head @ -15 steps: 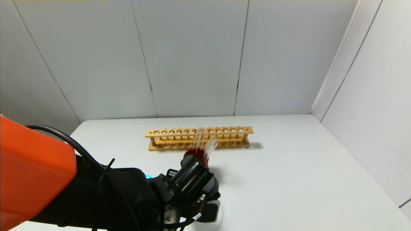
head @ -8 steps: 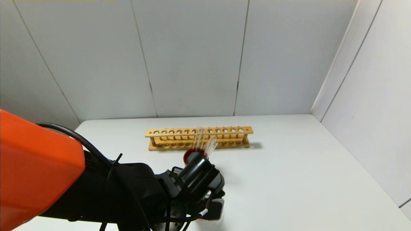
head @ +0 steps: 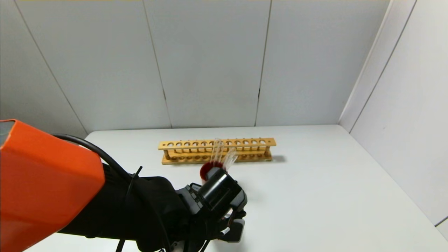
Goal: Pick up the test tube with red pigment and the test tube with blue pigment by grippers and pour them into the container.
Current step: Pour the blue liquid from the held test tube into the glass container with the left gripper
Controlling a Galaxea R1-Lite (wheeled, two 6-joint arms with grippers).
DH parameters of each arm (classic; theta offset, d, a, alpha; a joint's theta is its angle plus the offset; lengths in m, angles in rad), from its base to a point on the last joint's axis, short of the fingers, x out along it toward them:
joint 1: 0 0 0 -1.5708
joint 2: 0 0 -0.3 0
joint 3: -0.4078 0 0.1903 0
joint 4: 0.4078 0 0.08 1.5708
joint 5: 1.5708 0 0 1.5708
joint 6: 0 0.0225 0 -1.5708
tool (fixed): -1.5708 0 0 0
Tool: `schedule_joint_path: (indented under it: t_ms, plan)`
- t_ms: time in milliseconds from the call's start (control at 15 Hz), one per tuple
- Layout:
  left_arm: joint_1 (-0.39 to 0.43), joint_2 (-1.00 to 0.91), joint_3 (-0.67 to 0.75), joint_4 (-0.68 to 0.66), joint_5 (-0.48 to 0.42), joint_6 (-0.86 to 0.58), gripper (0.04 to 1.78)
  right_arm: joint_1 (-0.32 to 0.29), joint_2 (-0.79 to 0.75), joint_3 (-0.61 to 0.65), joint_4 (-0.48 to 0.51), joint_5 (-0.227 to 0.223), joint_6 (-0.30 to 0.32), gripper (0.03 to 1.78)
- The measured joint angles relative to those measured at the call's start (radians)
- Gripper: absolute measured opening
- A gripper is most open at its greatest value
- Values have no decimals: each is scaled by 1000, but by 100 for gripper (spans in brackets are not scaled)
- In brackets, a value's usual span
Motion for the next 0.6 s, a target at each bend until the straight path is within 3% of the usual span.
schedule_joint_path:
  t_ms: [600]
  plan:
    - [-3,27,-83,98,1,9,33,0,0,0,0,0,0,175]
